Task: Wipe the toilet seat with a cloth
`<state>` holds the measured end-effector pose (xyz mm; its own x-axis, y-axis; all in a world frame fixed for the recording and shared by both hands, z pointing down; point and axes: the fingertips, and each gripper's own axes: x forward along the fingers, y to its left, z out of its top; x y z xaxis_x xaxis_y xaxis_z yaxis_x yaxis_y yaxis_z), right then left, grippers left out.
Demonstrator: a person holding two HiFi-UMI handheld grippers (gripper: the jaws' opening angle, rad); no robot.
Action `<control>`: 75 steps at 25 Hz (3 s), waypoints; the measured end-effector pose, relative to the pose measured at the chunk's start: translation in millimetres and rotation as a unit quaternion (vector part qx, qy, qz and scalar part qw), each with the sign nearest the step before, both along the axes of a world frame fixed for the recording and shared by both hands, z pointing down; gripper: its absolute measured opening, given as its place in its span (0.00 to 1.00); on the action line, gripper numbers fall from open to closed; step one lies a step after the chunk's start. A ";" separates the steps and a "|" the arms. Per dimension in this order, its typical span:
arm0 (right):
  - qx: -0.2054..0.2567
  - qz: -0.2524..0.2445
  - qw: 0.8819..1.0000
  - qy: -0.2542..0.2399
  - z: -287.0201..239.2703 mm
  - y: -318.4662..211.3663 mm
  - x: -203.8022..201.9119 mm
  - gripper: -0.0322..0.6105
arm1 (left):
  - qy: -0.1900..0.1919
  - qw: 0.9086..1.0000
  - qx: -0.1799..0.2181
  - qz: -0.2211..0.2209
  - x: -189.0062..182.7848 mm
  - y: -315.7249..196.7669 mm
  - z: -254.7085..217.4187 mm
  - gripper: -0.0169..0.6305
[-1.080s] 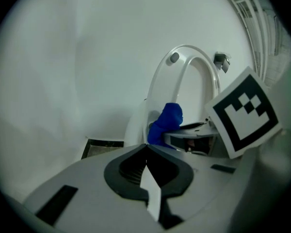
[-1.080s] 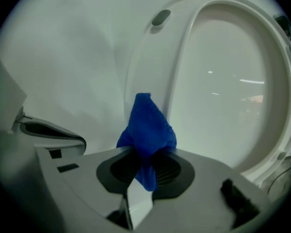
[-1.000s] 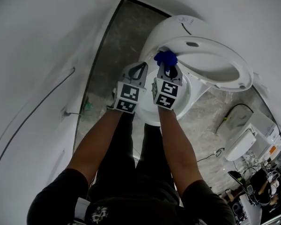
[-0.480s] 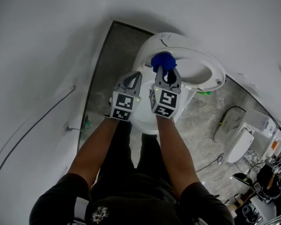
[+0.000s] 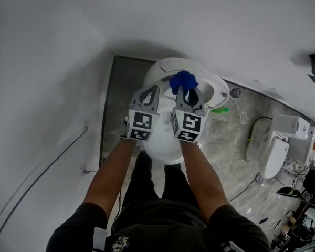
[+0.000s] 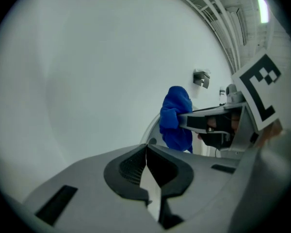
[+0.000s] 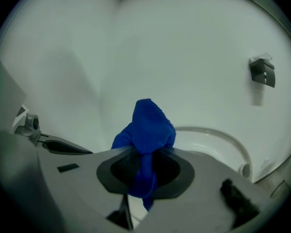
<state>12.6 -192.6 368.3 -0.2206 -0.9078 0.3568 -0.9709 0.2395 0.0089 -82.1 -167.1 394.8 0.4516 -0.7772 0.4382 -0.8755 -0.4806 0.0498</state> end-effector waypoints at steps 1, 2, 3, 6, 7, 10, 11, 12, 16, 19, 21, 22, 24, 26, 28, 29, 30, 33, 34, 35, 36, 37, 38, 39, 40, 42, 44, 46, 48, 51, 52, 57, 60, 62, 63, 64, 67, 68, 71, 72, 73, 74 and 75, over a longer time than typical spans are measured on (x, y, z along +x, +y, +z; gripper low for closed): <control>0.002 0.009 1.000 -0.002 -4.2 -0.9 6.8 0.16 | -0.001 1.000 0.006 0.005 4.2 -3.6 -6.7 0.04; 0.003 0.019 1.000 -0.004 -7.6 -1.3 14.7 0.16 | 0.000 1.000 0.013 0.010 9.2 -7.0 -13.6 0.04; 0.004 0.029 1.000 -0.006 -10.6 -1.6 23.5 0.16 | 0.002 1.000 0.019 0.017 15.5 -10.1 -20.3 0.04; 0.002 0.045 0.999 -0.003 -16.3 -1.9 49.3 0.16 | 0.002 0.998 0.036 0.042 35.2 -16.7 -33.5 0.05; 0.000 0.041 0.999 0.002 -17.3 -1.3 53.7 0.16 | -0.007 0.998 0.041 0.047 39.7 -19.4 -35.3 0.05; -0.004 0.016 0.999 0.030 -19.8 7.3 58.6 0.16 | -0.037 0.997 0.043 0.053 50.2 -28.5 -36.3 0.18; -0.003 0.010 0.999 0.034 -21.5 13.3 60.2 0.16 | -0.045 0.997 0.041 0.056 53.3 -30.7 -35.1 0.23; -0.003 0.009 0.999 0.033 -23.9 20.3 62.4 0.16 | -0.053 0.996 0.038 0.061 56.6 -31.9 -33.1 0.26; 0.014 0.014 1.000 0.014 -46.4 43.9 70.5 0.16 | -0.106 0.989 0.049 0.087 67.1 -31.3 -24.6 0.26; 0.022 0.013 1.000 0.014 -59.6 57.3 76.3 0.16 | -0.131 0.985 0.064 0.094 72.4 -34.6 -22.0 0.26; 0.021 0.013 1.000 0.017 -64.6 68.8 77.7 0.16 | -0.138 0.983 0.069 0.100 74.4 -36.3 -20.9 0.26; 0.018 0.015 1.000 0.020 -65.1 75.5 79.6 0.16 | -0.144 0.981 0.074 0.105 75.4 -36.9 -20.3 0.26; 0.014 0.025 0.999 0.024 -64.2 90.2 84.4 0.16 | -0.153 0.978 0.081 0.114 76.3 -37.8 -17.9 0.26; 0.007 0.038 0.999 0.016 -62.0 107.7 87.0 0.16 | -0.161 0.975 0.080 0.128 76.4 -36.0 -14.4 0.28; -0.002 0.047 0.999 0.005 -59.6 125.7 87.9 0.16 | -0.174 0.971 0.077 0.146 77.6 -30.8 -13.9 0.28; -0.005 0.047 0.999 0.002 -58.5 133.2 87.4 0.16 | -0.181 0.969 0.078 0.152 77.6 -27.0 -15.5 0.28; -0.008 0.047 0.999 -0.001 -57.1 139.8 86.1 0.16 | -0.188 0.966 0.081 0.155 76.7 -22.2 -18.0 0.28; -0.014 0.046 0.999 -0.008 -54.1 155.6 85.0 0.16 | -0.195 0.964 0.095 0.152 74.2 -1.6 -25.9 0.28; -0.010 0.046 0.999 -0.011 -55.7 159.2 87.1 0.16 | -0.190 0.966 0.095 0.149 74.1 6.4 -27.4 0.28; -0.005 0.045 0.999 -0.013 -57.8 162.4 89.6 0.16 | -0.178 0.969 0.090 0.144 73.8 13.9 -28.7 0.28; -0.001 0.042 0.999 -0.015 -60.1 166.1 92.2 0.16 | -0.161 0.973 0.083 0.140 72.7 21.0 -30.1 0.28; 0.002 0.038 0.999 -0.017 -62.6 170.8 94.7 0.16 | -0.140 0.978 0.075 0.136 71.0 28.1 -31.9 0.28; 0.007 0.033 0.999 -0.018 -65.8 176.9 97.3 0.16 | -0.122 0.981 0.068 0.134 69.0 36.4 -33.8 0.28; 0.015 0.028 0.999 -0.020 -69.8 184.9 99.9 0.16 | -0.109 0.983 0.062 0.132 66.9 46.7 -35.3 0.28; 0.021 0.024 0.999 -0.023 -73.6 194.9 102.4 0.16 | -0.099 0.985 0.055 0.132 64.6 58.9 -35.9 0.28; 0.027 0.021 0.999 -0.029 -77.5 217.1 107.6 0.16 | -0.087 0.987 0.039 0.132 60.6 84.2 -35.3 0.27; 0.026 0.017 0.999 -0.034 -77.0 237.0 111.1 0.16 | -0.087 0.987 0.029 0.130 56.6 107.6 -31.8 0.23; 0.024 0.010 0.999 -0.040 -74.5 255.9 112.5 0.16 | -0.104 0.985 0.025 0.134 54.0 132.4 -26.0 0.23; 0.023 0.004 0.999 -0.046 -72.6 274.8 113.3 0.16 | -0.124 0.981 0.024 0.147 53.5 158.8 -19.3 0.23; 0.017 -0.009 0.998 -0.053 -64.6 299.8 110.9 0.16 | -0.147 0.975 0.017 0.168 53.1 198.3 -5.1 0.23; 0.014 -0.013 0.998 -0.055 -59.9 307.5 108.9 0.16 | -0.151 0.973 0.013 0.175 52.9 210.8 0.7 0.23; -0.015 -0.035 0.997 -0.062 -32.0 346.3 93.1 0.16 | -0.164 0.965 -0.011 0.202 49.9 269.9 36.5 0.26; -0.037 -0.039 0.996 -0.065 -10.5 363.5 84.0 0.16 | -0.184 0.957 -0.024 0.224 47.6 298.5 66.9 0.27; -0.049 -0.038 0.996 -0.066 1.3 372.2 80.1 0.16 | -0.196 0.948 -0.035 0.247 47.0 316.9 84.4 0.28; -0.055 -0.038 0.996 -0.066 8.2 375.2 78.4 0.16 | -0.195 0.945 -0.045 0.259 47.0 325.6 93.3 0.29; -0.061 -0.037 0.995 -0.066 16.5 377.5 76.5 0.16 | -0.189 0.943 -0.055 0.270 47.0 333.4 102.8 0.30; -0.077 -0.037 0.994 -0.069 44.9 384.3 70.7 0.16 | -0.180 0.936 -0.082 0.292 45.8 354.0 134.5 0.34; -0.083 -0.037 0.993 -0.071 53.7 387.3 69.4 0.16 | -0.182 0.933 -0.090 0.297 45.2 360.5 144.6 0.35; -0.101 -0.038 0.991 -0.075 77.6 397.4 68.2 0.16 | -0.195 0.925 -0.108 0.307 44.7 378.1 171.0 0.37; -0.106 -0.039 0.991 -0.073 86.8 400.7 67.8 0.16 | -0.199 0.923 -0.114 0.309 44.9 383.6 181.3 0.38; -0.113 -0.042 0.990 -0.069 96.9 403.7 67.5 0.16 | -0.198 0.921 -0.123 0.311 45.4 389.3 192.7 0.39; -0.119 -0.044 0.990 -0.065 107.5 406.3 67.4 0.16 | -0.185 0.922 -0.139 0.309 46.1 394.5 204.1 0.40; -0.126 -0.045 0.989 -0.062 118.2 408.4 67.5 0.16 | -0.161 0.926 -0.160 0.302 46.8 398.5 214.5 0.42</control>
<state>80.1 215.8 486.4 -0.3529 -0.7685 0.5338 -0.9353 0.3051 -0.1791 -35.3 231.4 609.3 0.5678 -0.2318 0.7899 -0.4458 -0.8932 0.0583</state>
